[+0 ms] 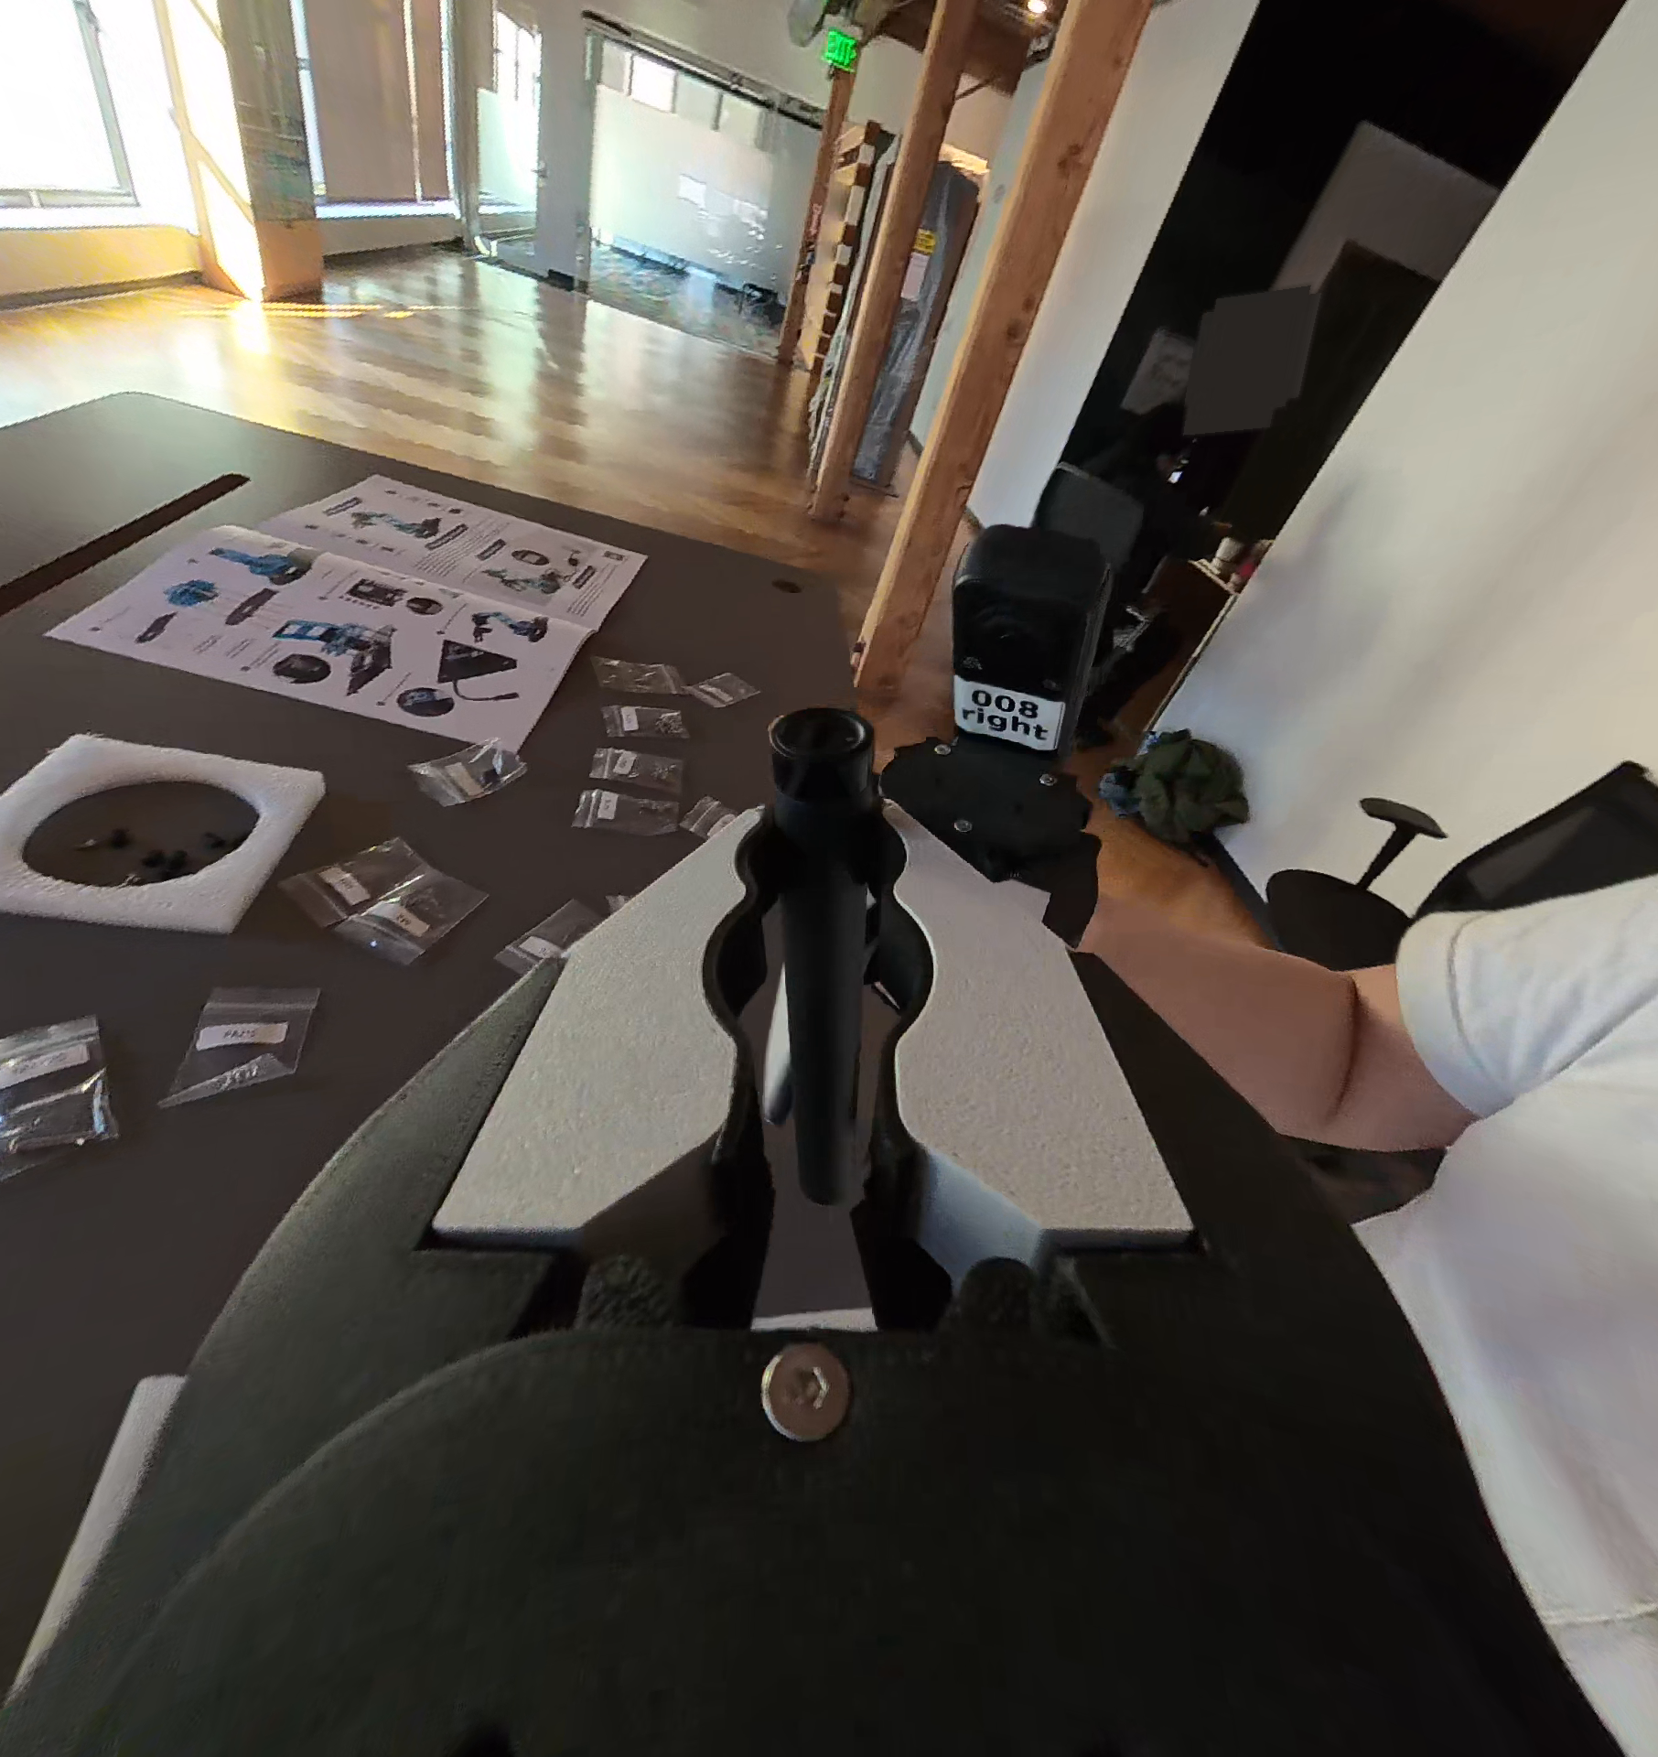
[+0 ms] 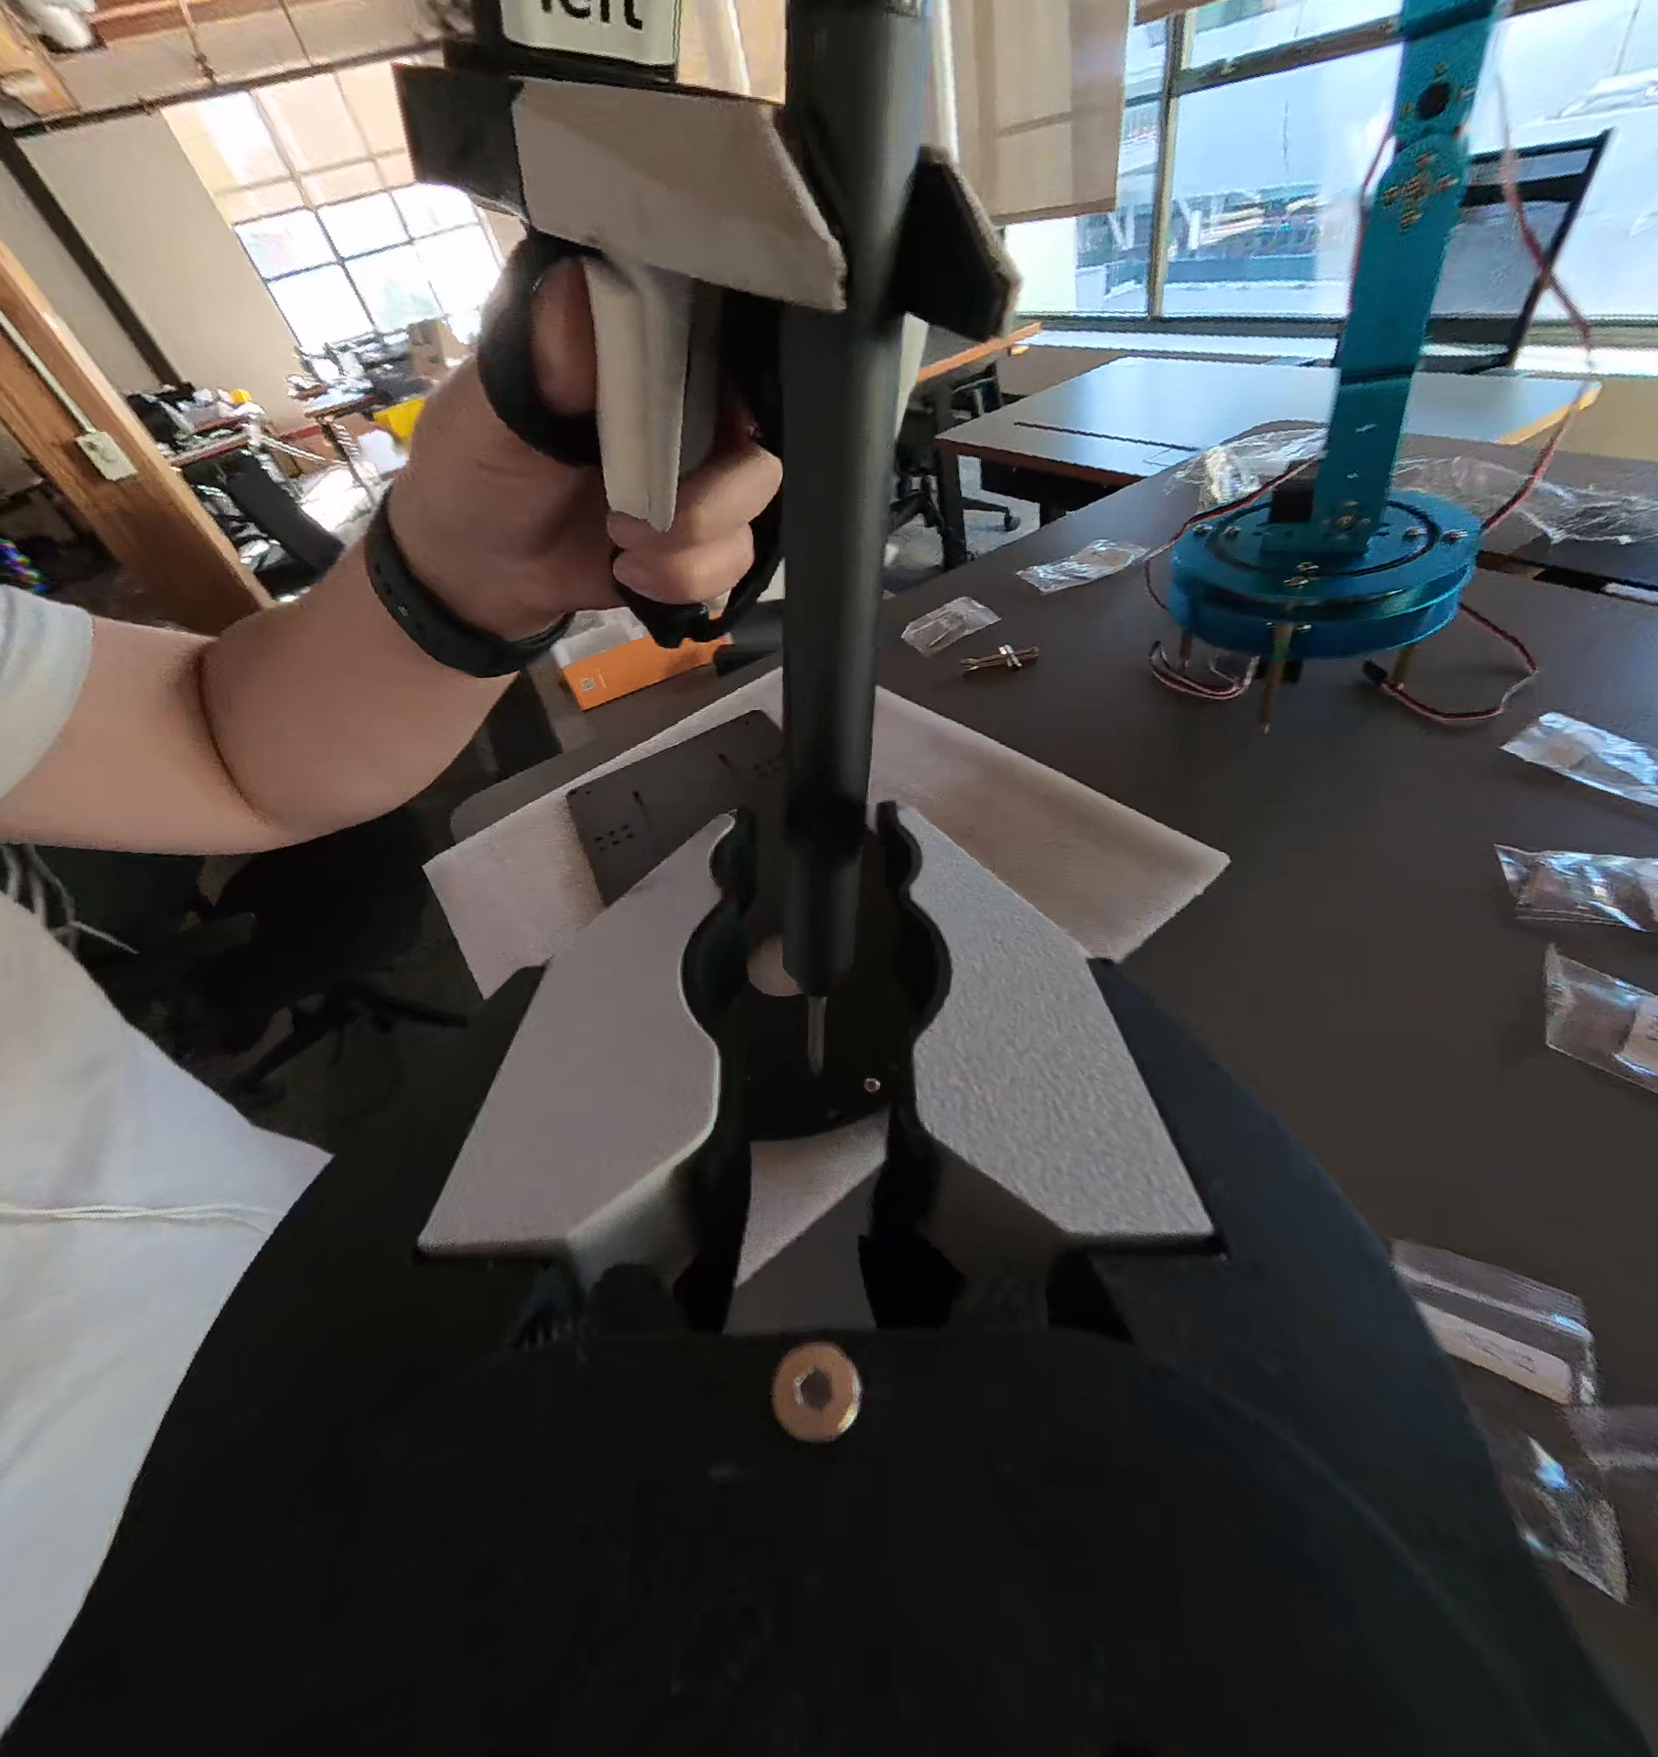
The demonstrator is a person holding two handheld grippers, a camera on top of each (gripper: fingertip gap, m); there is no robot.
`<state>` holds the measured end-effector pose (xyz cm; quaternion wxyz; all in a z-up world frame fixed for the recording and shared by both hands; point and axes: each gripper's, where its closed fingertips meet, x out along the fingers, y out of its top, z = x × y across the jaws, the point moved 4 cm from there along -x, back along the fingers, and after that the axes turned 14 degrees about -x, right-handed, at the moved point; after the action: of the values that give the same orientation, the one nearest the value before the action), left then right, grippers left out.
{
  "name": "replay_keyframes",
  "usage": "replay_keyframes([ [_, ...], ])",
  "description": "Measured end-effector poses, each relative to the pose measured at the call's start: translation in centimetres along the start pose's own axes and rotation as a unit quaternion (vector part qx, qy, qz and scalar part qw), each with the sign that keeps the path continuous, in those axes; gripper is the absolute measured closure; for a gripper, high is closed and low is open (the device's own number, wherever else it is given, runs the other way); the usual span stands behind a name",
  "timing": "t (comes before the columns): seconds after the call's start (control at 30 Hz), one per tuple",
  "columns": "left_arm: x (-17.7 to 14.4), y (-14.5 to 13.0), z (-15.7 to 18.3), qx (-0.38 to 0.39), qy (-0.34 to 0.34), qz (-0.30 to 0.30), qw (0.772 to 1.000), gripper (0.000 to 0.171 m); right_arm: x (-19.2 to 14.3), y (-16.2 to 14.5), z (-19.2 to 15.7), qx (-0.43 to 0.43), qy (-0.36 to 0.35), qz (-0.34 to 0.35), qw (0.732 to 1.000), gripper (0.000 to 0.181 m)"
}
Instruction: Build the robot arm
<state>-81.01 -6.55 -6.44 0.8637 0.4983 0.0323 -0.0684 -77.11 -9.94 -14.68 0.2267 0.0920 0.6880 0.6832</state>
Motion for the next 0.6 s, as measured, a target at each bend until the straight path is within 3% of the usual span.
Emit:
replay_keyframes([
  [0.07, -0.1, -0.5, 0.2, 0.003, 0.012, -0.001, 1.0, 0.156, 0.1, -0.2, -0.3, 0.004, 0.006, 0.015, 1.0, 0.166],
  [0.33, 0.3, -3.5, 0.8, 0.088, 0.083, -0.044, 0.992, 0.155, 1.2, -2.9, -0.9, -0.025, 0.004, 0.008, 1.0, 0.165],
  [0.6, 0.5, -5.0, -0.2, 0.105, 0.107, -0.059, 0.987, 0.156, 2.1, -4.4, -0.7, -0.03, -0.009, -0.015, 0.999, 0.165],
])
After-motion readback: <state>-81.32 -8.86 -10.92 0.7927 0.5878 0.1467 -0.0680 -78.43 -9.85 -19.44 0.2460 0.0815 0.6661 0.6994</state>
